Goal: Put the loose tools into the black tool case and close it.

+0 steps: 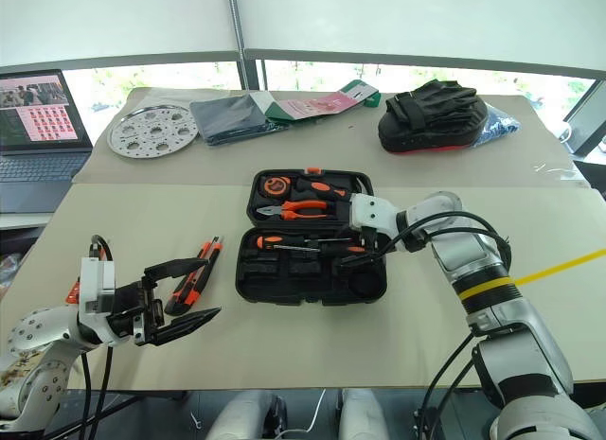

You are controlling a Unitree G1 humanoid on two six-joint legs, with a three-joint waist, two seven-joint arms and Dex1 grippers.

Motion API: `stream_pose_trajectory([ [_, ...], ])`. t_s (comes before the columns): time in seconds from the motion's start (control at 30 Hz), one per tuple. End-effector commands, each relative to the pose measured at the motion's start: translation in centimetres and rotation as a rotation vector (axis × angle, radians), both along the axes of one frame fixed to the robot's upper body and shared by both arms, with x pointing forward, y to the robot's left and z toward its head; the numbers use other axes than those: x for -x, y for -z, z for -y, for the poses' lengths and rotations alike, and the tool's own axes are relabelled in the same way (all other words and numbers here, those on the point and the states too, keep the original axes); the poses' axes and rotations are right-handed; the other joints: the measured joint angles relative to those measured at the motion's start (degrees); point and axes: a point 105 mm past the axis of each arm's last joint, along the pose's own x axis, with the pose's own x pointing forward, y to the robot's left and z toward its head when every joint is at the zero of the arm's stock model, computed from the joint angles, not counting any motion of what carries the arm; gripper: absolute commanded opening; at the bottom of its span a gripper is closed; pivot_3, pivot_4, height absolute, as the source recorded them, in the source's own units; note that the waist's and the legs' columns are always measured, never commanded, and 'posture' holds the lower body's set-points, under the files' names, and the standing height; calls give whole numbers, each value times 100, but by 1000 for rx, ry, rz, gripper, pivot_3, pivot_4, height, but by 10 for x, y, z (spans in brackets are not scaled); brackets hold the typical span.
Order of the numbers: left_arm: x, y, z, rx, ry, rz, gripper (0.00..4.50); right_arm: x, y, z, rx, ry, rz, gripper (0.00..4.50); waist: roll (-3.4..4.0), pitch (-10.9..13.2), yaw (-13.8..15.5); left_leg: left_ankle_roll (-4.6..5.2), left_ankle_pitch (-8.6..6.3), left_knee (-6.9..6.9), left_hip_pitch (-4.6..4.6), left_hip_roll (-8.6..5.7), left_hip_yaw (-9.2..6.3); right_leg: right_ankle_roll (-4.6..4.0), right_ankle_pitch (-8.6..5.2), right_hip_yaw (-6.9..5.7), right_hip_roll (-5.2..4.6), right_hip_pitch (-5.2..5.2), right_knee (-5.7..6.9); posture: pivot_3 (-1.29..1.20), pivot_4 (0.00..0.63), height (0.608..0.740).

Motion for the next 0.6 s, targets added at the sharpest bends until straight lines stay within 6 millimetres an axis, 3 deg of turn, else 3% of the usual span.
stream_pose_trajectory([
  [0.03, 0, -5, -1, -1, -1, 36, 4500, 0, -30, 0, -113, -30, 54, 3924, 1, 1, -2, 0, 0, 0, -1, 0, 0, 0, 0, 0, 0, -1, 0, 0, 150, 740],
  [0.1, -1, -5, -2, -1, -4, 37, 4500, 8, -38, -1, -190, -60, 11, 3924, 1, 1, -8, 0, 0, 0, -2, 0, 1, 0, 0, 1, 0, -3, 0, 0, 150, 740],
  [0.2, -2, -5, -2, 0, -8, 37, 4500, 13, -38, 0, -252, -44, -15, 3188, 1, 1, -12, 0, 0, -1, -2, 1, 0, 0, 0, 0, 0, -2, 0, 0, 150, 740],
  [0.47, -10, 0, -2, -10, -26, 24, 4500, 4, 0, -19, -259, 51, 5, 231, 2, 1, -46, -3, 1, -2, -2, 1, 1, -1, 1, -1, -3, -7, 7, 0, 150, 740],
  [0.5, -11, 0, -3, -14, -29, 21, 4500, 3, 6, -21, -243, 56, 5, 41, 2, 1, -46, -2, 1, -2, -3, 0, 1, -1, 1, -1, -3, -7, 5, 0, 150, 740],
  [0.6, -12, 1, -4, -22, -35, 16, 4500, 2, 20, -23, -200, 72, -27, 41, 2, 1, -62, -2, 1, -2, -2, -1, 2, -1, 1, -2, -3, -4, 3, 0, 150, 740],
])
